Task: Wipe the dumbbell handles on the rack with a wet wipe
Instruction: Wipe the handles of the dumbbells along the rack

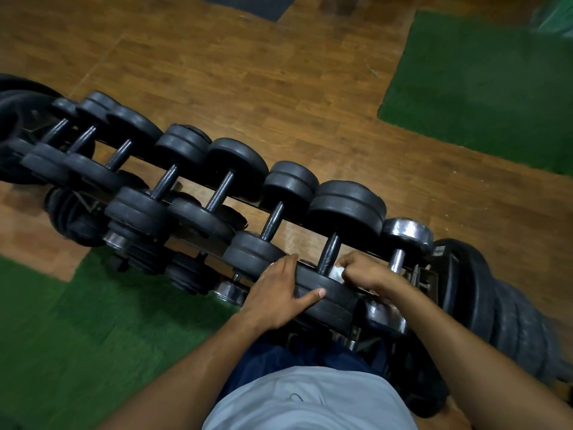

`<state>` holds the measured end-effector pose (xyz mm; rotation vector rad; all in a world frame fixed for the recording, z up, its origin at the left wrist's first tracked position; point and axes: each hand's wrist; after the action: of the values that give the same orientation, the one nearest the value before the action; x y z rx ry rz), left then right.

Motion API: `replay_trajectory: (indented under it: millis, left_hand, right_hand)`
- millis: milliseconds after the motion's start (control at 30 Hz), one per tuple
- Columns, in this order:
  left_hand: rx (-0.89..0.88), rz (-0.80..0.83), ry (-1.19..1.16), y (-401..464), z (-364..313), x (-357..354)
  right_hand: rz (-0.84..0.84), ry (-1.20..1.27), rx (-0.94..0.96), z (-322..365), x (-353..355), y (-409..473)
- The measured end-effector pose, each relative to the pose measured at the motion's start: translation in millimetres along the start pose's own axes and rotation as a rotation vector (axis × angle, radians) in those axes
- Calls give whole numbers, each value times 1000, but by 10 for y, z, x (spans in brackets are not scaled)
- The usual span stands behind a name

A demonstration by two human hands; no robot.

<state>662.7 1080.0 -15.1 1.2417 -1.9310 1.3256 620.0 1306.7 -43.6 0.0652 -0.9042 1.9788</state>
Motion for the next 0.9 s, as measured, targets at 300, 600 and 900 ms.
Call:
replay_trajectory:
  millis: [300,600,900]
  left_hand:
    - [4,15,4,9,6,-21]
    - [27,25,-10,9,9,-33]
    - [35,19,-28,14,30,-66]
  right_hand:
    - [-225,-863,407,255,105,65]
    - [54,-1263,373,539,-7,437]
    - [488,-1337,184,806,-38,681]
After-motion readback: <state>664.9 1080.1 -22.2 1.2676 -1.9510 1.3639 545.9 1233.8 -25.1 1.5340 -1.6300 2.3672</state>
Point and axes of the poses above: each hand's wrist, its own y-axis towards the middle knuckle, its own x-axis out of the back of the hand, z = x × y, and after that the axes turned 15 degrees about x, right-handed
